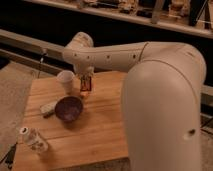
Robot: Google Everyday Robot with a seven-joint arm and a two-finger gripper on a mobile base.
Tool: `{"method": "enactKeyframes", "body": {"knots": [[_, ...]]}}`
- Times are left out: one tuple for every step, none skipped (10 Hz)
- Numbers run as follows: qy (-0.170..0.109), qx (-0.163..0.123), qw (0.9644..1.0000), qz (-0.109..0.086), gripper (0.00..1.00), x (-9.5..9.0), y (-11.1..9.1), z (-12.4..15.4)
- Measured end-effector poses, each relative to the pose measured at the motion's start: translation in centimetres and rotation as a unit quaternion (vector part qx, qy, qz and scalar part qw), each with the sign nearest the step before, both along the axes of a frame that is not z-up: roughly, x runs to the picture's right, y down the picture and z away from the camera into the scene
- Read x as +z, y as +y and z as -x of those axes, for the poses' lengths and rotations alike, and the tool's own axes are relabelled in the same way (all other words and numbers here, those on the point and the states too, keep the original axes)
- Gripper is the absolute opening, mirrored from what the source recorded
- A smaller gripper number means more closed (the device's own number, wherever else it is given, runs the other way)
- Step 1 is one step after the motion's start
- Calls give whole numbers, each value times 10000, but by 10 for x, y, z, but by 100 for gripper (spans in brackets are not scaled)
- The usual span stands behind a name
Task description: Place the eraser in the ceramic cup
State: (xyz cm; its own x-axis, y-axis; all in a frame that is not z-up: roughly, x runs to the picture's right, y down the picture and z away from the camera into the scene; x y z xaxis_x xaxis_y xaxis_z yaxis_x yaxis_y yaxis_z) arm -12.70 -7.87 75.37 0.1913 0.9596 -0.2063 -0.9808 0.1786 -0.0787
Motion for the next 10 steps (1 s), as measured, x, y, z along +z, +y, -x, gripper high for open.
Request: {"method": "enactKeyframes", "body": {"knots": [[-140, -190, 9995, -193, 12, -16, -1, 20], [-238, -338, 9985, -347, 12, -26, -1, 34], [-355, -521, 9963, -578, 12, -37, 0, 52], [-447, -688, 9928, -868, 12, -45, -1, 70], [-466, -817, 9896, -1091, 12, -45, -1, 81], [-445, -1002, 9842, -1388, 12, -41, -1, 94], [-427, -1189, 9783, -1640, 12, -38, 1, 108], [-370, -1409, 9712, -1887, 12, -33, 4, 120], [-344, -1556, 9661, -2030, 12, -30, 7, 129], [-310, -1791, 9582, -2208, 12, -26, 13, 142]]}}
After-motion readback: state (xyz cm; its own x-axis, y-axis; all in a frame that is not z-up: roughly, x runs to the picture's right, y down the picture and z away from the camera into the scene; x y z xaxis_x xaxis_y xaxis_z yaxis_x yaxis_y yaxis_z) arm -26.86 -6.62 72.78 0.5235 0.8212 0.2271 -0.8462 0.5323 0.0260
